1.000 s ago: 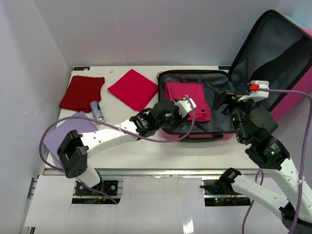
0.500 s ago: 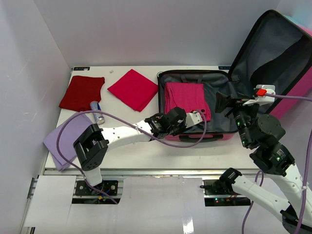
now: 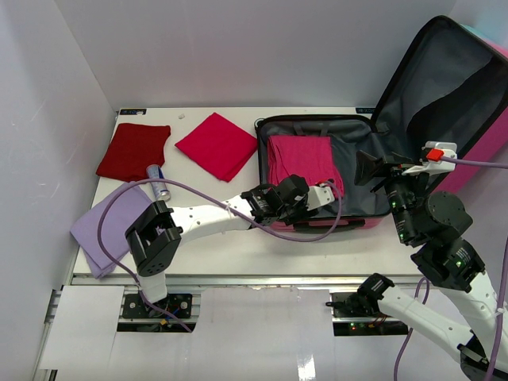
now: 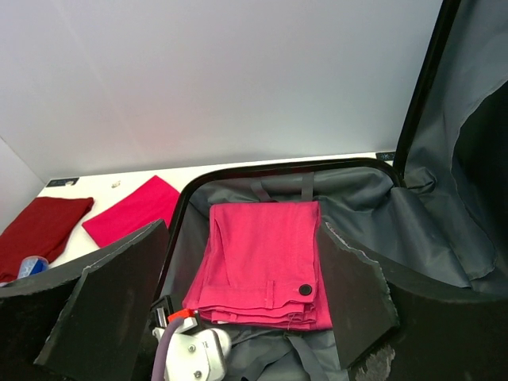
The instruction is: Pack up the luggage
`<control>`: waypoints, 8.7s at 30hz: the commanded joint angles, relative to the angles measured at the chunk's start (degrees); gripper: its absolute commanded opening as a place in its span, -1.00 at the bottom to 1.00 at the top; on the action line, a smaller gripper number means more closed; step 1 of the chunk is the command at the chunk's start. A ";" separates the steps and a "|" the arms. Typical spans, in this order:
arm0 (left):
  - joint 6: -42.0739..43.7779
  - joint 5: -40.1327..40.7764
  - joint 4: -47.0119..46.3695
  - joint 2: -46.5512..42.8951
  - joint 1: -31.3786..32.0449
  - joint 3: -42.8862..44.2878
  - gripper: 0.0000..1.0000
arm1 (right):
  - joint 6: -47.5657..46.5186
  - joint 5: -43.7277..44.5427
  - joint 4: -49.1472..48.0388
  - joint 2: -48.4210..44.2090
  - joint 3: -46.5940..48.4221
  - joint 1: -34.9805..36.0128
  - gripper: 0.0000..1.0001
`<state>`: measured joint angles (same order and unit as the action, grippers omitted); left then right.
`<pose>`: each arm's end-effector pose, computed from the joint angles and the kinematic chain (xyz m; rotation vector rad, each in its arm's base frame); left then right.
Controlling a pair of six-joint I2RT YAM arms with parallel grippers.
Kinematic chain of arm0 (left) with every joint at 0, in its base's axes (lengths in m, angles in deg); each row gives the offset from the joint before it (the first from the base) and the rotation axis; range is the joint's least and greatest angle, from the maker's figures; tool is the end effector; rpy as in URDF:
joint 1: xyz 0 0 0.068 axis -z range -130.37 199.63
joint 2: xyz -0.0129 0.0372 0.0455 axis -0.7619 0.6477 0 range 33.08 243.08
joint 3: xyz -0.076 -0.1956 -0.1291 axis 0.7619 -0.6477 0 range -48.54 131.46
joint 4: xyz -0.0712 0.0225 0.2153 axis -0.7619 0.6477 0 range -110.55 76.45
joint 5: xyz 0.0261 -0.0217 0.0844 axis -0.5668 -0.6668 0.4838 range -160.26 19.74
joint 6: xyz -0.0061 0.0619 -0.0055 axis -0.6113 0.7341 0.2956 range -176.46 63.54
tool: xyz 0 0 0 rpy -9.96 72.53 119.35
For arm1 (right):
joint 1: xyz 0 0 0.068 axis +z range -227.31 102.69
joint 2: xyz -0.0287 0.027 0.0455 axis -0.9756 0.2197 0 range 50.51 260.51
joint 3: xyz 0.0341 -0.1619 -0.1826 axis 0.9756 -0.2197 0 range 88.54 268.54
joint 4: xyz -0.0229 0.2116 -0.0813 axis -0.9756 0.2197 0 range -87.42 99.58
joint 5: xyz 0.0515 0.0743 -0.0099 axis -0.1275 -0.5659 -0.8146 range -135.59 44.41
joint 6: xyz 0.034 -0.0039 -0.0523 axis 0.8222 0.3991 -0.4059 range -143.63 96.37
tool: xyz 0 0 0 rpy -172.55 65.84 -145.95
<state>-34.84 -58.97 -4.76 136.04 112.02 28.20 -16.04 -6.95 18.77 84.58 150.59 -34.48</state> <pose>0.1828 -0.3294 0.2249 1.4567 1.7681 -0.1429 0.0855 0.0387 0.4198 0.1410 1.4088 0.2689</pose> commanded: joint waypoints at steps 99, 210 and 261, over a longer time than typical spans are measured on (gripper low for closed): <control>-35.78 -11.53 -12.46 -17.43 -33.62 -15.57 -1.00 | 0.39 -6.50 1.12 1.64 3.44 0.50 0.62; -59.12 15.59 -11.95 -24.54 -40.99 -19.66 0.73 | 0.14 -6.03 0.50 -2.96 3.26 0.59 0.64; -110.68 32.36 35.05 0.50 -28.15 -15.24 0.05 | -0.04 -7.34 0.59 -0.74 3.42 0.68 0.64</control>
<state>-144.48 -22.97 31.93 133.61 77.08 8.37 -15.25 -14.30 20.73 83.51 151.87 -34.15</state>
